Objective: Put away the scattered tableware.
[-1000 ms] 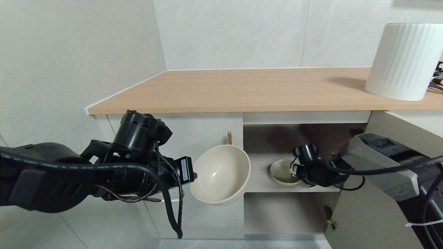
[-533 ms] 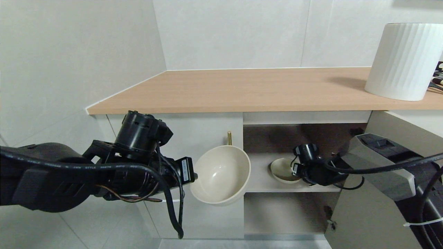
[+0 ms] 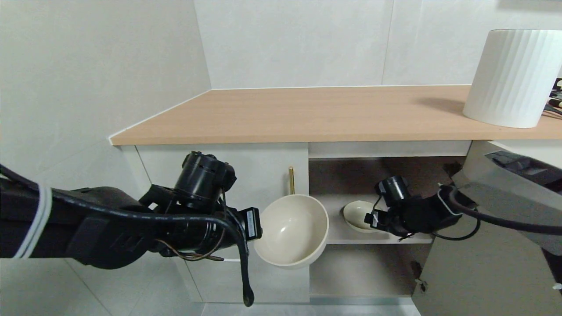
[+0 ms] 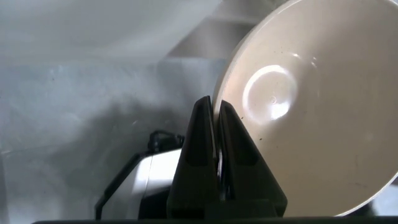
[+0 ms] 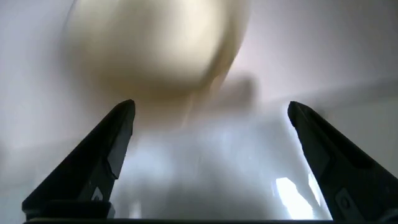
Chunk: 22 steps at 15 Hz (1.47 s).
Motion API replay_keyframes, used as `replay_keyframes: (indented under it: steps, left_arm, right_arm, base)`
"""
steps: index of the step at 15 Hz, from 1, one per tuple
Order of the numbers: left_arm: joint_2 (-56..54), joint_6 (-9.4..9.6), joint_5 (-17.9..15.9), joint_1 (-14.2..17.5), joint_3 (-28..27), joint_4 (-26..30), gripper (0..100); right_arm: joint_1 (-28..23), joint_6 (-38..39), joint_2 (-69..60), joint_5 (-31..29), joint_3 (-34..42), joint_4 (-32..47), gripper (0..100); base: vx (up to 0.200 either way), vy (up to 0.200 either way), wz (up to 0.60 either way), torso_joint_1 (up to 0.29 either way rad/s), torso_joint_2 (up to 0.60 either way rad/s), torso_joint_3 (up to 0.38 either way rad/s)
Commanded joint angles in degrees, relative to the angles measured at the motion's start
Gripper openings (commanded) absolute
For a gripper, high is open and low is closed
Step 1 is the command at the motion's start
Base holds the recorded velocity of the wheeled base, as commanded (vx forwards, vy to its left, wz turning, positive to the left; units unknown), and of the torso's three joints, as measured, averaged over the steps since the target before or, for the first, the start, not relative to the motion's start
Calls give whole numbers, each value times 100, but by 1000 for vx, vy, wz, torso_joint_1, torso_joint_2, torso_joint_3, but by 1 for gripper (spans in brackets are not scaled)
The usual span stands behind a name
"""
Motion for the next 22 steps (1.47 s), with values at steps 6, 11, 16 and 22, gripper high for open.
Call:
replay_keyframes:
  steps: [6, 11, 16, 22]
  left_arm:
    - [930, 6, 334, -420, -101, 40, 0]
    - [1124, 14, 352, -622, -110, 110, 0]
    - [1097, 14, 501, -762, -110, 154, 0]
    - [1097, 14, 571, -894, -93, 163, 0]
  right_arm:
    - [1138, -529, -2986, 1191, 1140, 2060, 100]
    - [1814, -467, -3171, 1191, 1219, 2077, 100]
    - [2113, -397, -2556, 1147, 1184, 2051, 100]
    - [2113, -274, -2283, 1130, 1148, 1893, 100]
  base:
    - [0, 0, 0, 0, 0, 0]
    - [0, 0, 0, 0, 0, 0]
    - [0, 0, 0, 0, 0, 0]
    - [0, 0, 0, 0, 0, 0]
